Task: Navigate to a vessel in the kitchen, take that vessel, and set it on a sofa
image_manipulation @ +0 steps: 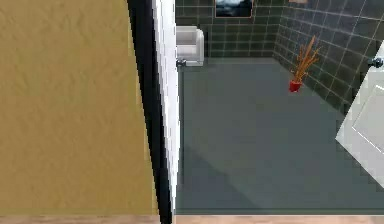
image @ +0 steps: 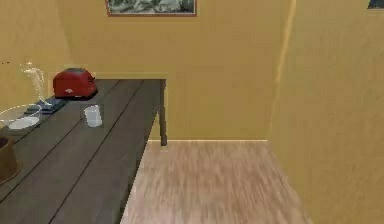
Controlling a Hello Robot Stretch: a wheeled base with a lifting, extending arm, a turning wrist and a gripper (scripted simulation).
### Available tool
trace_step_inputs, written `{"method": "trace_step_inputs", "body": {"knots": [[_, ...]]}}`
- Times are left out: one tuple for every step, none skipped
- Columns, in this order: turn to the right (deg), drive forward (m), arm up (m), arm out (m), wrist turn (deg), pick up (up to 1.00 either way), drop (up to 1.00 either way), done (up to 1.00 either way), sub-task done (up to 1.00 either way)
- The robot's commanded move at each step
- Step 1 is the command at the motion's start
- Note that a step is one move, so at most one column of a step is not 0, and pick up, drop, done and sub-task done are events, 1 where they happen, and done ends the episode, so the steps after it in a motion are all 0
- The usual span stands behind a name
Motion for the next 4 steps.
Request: {"method": "trace_step_inputs", "body": {"knots": [[45.0, 0.00, 0.00, 0.00, 0.0, 0.00, 0.00, 0.00, 0.00], [45.0, 0.00, 0.00, 0.00, 0.0, 0.00, 0.00, 0.00, 0.00], [30.0, 0.00, 0.00, 0.00, 0.0, 0.00, 0.00, 0.00, 0.00], [0.0, 0.05, 0.00, 0.00, 0.0, 0.00, 0.00, 0.00, 0.00]]}}
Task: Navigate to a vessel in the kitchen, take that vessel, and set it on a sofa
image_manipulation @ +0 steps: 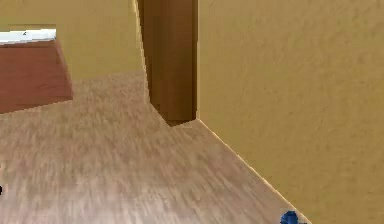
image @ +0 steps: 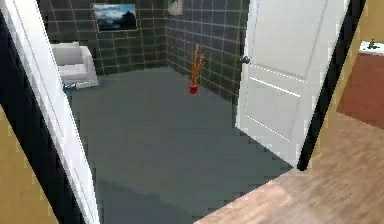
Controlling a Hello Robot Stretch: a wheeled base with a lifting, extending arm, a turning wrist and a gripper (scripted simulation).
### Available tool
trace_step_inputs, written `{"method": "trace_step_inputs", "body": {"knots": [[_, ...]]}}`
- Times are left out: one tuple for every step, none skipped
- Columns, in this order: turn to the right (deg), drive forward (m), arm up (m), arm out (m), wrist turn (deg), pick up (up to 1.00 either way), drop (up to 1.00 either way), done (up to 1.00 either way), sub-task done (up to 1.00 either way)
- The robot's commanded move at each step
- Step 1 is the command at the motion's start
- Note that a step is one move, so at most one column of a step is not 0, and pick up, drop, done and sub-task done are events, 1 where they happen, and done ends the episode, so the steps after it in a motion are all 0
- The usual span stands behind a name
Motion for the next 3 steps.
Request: {"method": "trace_step_inputs", "body": {"knots": [[-45.0, 0.00, 0.00, 0.00, 0.0, 0.00, 0.00, 0.00, 0.00], [-30.0, 0.00, 0.00, 0.00, 0.0, 0.00, 0.00, 0.00, 0.00], [0.0, 0.10, 0.00, 0.00, 0.0, 0.00, 0.00, 0.00, 0.00]]}}
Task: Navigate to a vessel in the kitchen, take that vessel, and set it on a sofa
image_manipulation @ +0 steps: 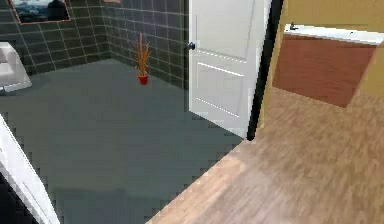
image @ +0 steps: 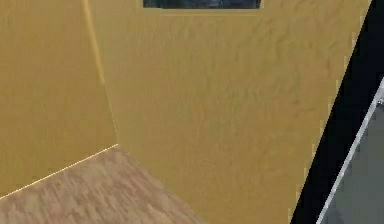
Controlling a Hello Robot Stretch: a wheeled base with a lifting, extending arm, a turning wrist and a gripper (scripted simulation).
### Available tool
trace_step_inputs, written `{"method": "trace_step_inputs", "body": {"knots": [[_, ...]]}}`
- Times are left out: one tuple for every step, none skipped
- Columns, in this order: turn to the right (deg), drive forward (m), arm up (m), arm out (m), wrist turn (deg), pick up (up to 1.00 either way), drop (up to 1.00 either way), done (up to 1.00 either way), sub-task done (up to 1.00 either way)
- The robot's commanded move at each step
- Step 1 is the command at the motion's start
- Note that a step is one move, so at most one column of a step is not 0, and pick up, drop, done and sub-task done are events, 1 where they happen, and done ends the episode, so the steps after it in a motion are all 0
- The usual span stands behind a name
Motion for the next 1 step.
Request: {"method": "trace_step_inputs", "body": {"knots": [[-39.0, 0.00, 0.00, 0.00, 0.0, 0.00, 0.00, 0.00, 0.00]]}}
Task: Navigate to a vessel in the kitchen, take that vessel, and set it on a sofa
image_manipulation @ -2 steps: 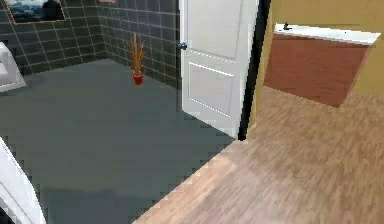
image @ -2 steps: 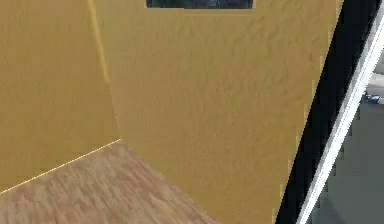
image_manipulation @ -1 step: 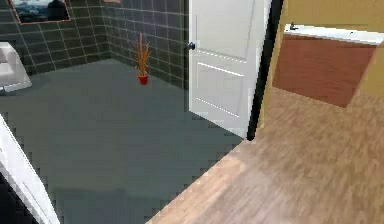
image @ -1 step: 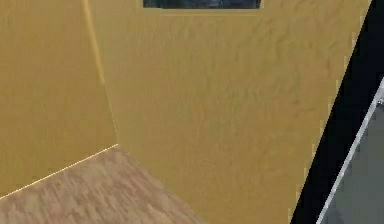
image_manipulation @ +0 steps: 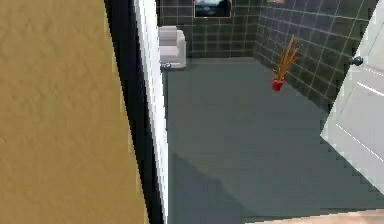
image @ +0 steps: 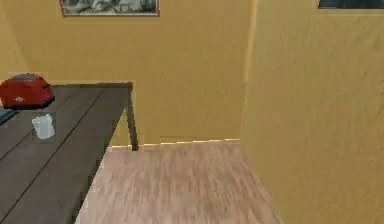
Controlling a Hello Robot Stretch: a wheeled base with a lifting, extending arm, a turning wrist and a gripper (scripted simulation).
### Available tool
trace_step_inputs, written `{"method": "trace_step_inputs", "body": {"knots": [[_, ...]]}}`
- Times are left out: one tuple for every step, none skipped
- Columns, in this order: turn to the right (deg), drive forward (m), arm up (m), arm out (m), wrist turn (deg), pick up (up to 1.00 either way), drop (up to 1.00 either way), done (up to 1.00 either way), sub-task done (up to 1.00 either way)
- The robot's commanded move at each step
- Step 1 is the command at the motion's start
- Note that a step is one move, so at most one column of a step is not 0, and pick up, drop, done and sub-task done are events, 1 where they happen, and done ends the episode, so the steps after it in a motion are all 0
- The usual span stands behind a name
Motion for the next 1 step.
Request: {"method": "trace_step_inputs", "body": {"knots": [[0.0, 0.85, 0.00, 0.00, 0.0, 0.00, 0.00, 0.00, 0.00]]}}
